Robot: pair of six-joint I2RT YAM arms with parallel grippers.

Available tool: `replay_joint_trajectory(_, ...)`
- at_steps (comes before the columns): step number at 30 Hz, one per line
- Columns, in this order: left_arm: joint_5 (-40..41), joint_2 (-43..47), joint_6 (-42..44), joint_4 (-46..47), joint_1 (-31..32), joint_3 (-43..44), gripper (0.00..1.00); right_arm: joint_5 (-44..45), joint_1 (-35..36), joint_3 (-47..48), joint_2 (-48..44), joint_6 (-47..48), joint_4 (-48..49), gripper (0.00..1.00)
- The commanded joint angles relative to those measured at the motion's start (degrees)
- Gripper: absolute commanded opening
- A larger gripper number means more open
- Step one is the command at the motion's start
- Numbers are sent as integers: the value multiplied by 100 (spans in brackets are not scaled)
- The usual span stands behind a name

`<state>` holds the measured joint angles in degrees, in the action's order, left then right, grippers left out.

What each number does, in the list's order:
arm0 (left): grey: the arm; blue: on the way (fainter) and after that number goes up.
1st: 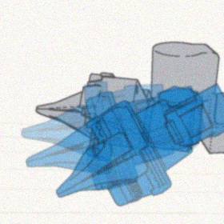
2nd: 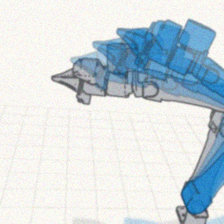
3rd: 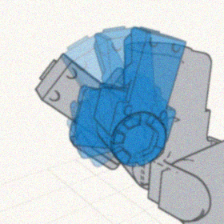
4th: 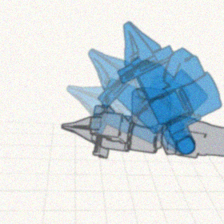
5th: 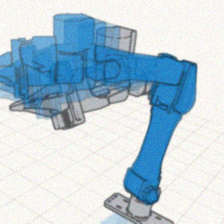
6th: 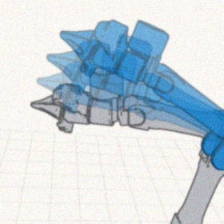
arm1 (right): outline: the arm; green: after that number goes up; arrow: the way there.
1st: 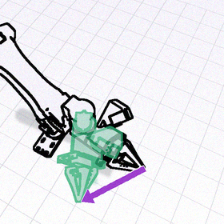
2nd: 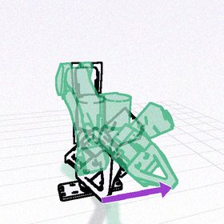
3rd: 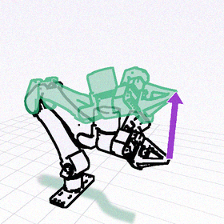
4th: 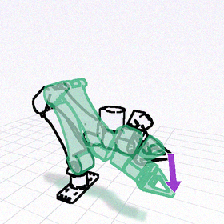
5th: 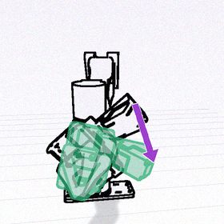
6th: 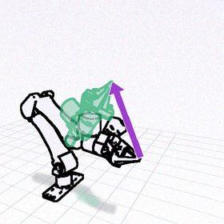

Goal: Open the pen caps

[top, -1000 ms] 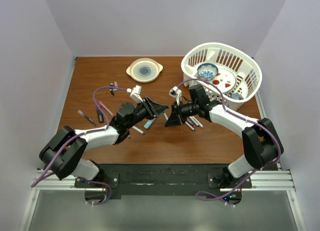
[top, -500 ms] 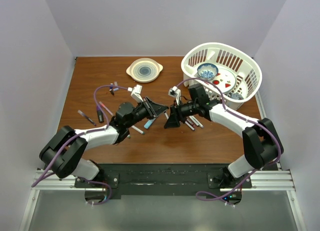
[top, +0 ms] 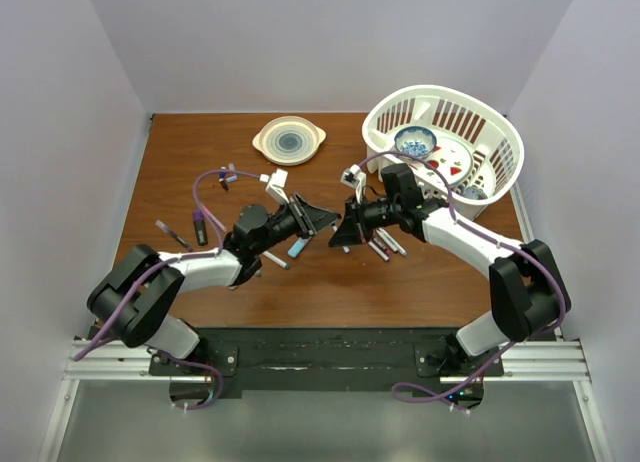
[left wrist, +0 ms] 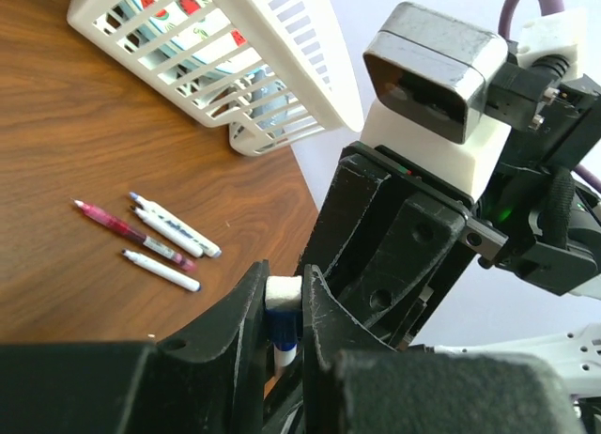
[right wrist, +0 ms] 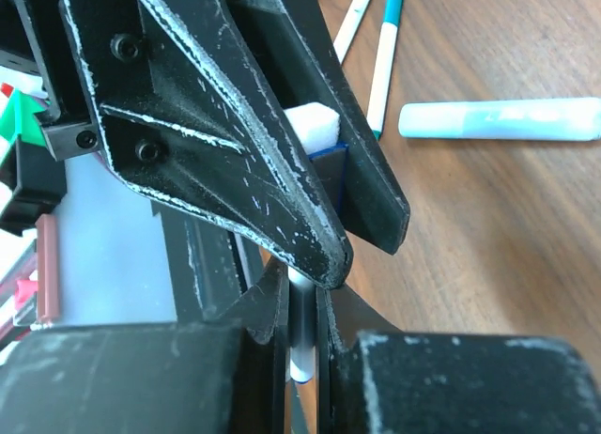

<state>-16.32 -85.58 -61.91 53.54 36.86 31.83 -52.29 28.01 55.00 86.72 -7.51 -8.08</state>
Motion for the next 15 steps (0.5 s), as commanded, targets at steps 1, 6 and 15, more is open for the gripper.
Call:
replay_joint_trajectory(1,190,304,354,-342,-494,550,0,-395,212,-24,108,-110,184,0)
replay_joint_trajectory(6,313,604,487,-677,-2023,1026,0,-484,644,19,381,-32,96,0)
replay_joint_trajectory(15,277,1087,496,-1038,-3026,535,0,-194,662,212,381,589,-395,0)
